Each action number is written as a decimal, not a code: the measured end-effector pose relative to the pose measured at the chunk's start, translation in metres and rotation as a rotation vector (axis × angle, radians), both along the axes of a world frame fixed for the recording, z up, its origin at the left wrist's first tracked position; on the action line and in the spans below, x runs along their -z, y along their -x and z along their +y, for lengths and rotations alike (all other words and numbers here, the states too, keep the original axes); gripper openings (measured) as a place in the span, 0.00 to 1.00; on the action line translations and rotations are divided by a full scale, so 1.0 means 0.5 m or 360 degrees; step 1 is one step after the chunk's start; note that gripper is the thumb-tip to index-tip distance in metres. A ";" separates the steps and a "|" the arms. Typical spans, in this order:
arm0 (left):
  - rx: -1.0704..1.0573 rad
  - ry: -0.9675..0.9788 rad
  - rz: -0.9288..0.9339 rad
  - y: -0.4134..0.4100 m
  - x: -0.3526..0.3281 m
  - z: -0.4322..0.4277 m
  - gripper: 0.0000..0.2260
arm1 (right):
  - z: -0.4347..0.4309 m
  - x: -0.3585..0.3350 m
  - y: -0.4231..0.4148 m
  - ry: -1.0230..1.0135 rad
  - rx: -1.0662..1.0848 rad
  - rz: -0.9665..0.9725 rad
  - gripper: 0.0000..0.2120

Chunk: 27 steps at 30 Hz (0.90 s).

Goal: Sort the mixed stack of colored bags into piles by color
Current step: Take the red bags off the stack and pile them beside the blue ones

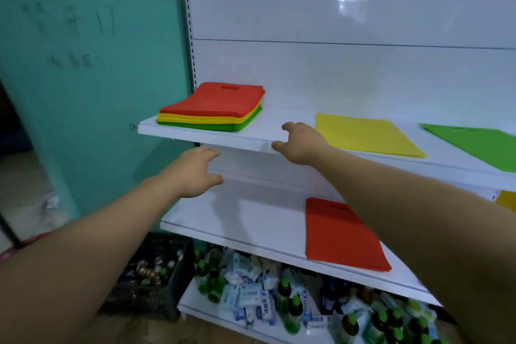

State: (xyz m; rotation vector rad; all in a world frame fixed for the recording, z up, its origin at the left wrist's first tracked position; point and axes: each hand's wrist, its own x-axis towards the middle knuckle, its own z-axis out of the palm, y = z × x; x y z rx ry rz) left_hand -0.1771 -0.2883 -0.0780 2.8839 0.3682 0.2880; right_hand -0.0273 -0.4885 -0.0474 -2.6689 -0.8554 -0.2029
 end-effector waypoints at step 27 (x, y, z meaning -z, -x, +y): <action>-0.0215 -0.0024 -0.0121 -0.409 -0.103 0.471 0.28 | 0.456 -0.031 -0.454 -0.0055 0.0287 0.0065 0.35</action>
